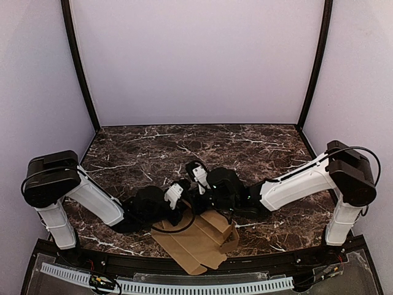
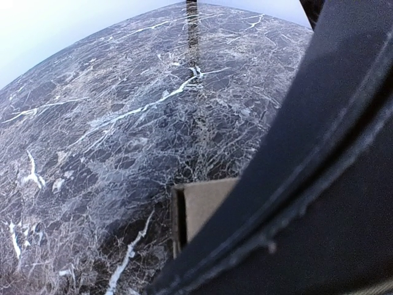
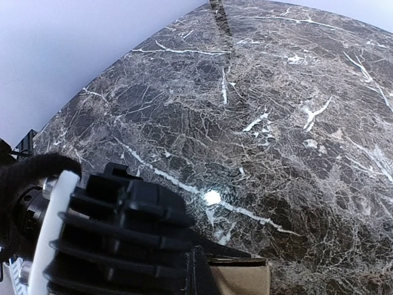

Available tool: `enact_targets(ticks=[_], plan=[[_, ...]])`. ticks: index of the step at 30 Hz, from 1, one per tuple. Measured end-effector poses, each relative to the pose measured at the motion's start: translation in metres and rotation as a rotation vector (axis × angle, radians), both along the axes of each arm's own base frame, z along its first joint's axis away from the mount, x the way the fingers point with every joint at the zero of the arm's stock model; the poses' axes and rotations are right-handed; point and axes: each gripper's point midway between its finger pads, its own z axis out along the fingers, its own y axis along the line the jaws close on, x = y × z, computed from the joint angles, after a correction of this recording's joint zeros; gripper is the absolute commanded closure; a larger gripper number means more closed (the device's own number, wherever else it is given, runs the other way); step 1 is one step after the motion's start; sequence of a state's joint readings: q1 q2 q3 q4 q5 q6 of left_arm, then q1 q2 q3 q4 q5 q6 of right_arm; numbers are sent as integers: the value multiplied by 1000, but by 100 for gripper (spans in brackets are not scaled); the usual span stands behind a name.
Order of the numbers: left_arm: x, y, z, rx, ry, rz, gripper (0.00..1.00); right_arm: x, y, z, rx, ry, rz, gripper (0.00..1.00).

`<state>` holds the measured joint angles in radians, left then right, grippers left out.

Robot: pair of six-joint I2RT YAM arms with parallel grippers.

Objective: Fold the paper box

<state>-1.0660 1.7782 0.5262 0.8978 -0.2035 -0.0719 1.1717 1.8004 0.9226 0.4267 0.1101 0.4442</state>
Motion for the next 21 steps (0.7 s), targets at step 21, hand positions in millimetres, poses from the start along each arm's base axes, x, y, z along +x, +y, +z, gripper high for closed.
enact_targets(ticks=[21], plan=[[4,-6,-1,3,-21,26,99,2,-5,1,7,13,-33,100]])
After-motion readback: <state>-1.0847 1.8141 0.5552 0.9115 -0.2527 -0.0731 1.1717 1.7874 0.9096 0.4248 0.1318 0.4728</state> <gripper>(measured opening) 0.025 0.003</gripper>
